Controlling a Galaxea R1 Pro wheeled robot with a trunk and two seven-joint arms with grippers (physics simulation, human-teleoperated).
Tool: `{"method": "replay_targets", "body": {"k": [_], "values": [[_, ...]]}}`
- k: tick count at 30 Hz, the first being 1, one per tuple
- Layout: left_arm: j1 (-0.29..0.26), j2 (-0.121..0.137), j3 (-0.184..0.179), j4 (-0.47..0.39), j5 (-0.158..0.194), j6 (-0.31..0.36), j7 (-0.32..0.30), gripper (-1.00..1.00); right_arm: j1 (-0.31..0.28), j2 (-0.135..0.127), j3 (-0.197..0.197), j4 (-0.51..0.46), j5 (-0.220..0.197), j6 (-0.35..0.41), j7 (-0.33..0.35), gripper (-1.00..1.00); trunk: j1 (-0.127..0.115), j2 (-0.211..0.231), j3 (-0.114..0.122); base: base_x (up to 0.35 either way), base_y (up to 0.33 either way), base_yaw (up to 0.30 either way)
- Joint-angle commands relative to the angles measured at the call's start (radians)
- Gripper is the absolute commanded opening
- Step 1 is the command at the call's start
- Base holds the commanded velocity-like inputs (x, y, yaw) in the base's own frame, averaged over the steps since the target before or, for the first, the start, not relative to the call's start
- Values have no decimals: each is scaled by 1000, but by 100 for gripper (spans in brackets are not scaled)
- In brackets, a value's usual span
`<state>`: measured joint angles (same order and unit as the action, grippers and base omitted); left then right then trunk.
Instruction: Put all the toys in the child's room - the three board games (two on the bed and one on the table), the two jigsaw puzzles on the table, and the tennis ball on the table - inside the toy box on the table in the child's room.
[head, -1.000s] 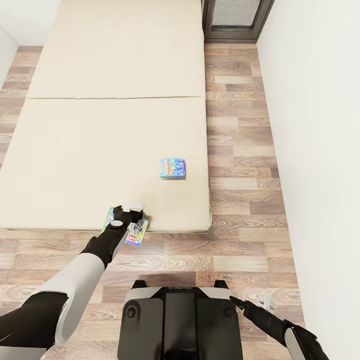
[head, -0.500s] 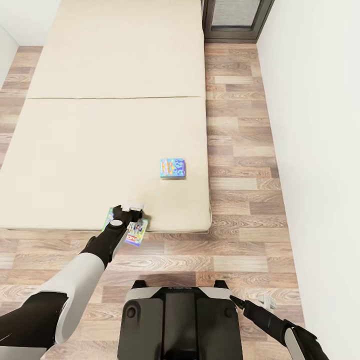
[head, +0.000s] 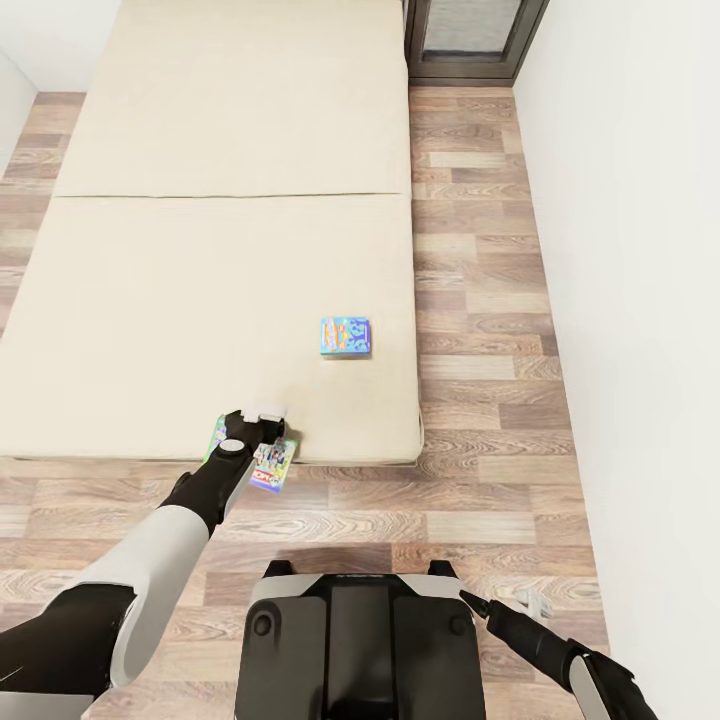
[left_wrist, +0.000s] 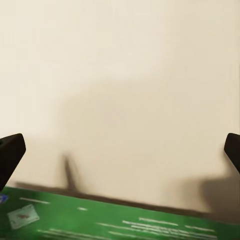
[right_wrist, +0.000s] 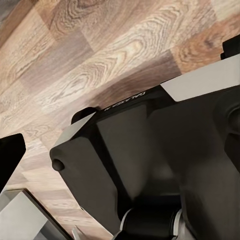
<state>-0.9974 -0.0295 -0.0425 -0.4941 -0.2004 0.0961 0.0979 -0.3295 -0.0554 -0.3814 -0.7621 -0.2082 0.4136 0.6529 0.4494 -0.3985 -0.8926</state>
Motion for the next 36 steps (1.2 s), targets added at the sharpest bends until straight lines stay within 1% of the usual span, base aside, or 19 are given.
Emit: {"method": "replay_targets", "body": {"k": [1,7,11,13,17,20,22,24,26,31,33,35,36], "values": [[0,0,-4,-2,-8,7,7,100,0,0,-2,0,-7,8,2,100,1,-1,-1,0,0,0],[-3,1,3,-8,-4,8,11,100,0,0,-2,0,-7,8,2,100,1,-1,-1,0,0,0],[-4,2,14,-33,0,9,13,100,0,0,-2,0,-7,8,2,100,1,-1,-1,0,0,0],[-4,3,52,-65,1,10,13,100,0,0,-2,0,-7,8,2,100,1,-1,-1,0,0,0],[-4,3,105,-99,1,12,13,100,0,0,-2,0,-7,8,2,100,1,-1,-1,0,0,0],[-4,8,125,-122,1,15,13,100,0,0,-2,0,-7,8,2,100,1,-1,-1,0,0,0],[-4,12,128,-130,1,17,13,100,0,0,-2,0,-7,8,2,100,1,-1,-1,0,0,0],[-4,22,133,-150,1,20,11,100,0,0,-2,0,-7,8,2,100,1,-1,-1,0,0,0],[-4,25,137,-159,1,21,10,100,0,0,-2,0,-7,8,2,100,1,-1,-1,0,0,0],[-4,30,181,-188,1,29,3,100,0,0,-2,0,-7,8,2,100,1,-1,-1,0,0,0],[-4,32,188,-197,1,33,0,100,0,0,-2,0,-7,8,2,100,1,-1,-1,0,0,0],[-4,44,195,-209,2,50,-2,100,0,0,-2,0,-8,8,2,100,1,-1,-1,0,0,0],[-3,56,198,-215,4,69,-6,100,0,-1,-2,0,-8,8,2,100,1,-1,-1,0,0,0]]}}
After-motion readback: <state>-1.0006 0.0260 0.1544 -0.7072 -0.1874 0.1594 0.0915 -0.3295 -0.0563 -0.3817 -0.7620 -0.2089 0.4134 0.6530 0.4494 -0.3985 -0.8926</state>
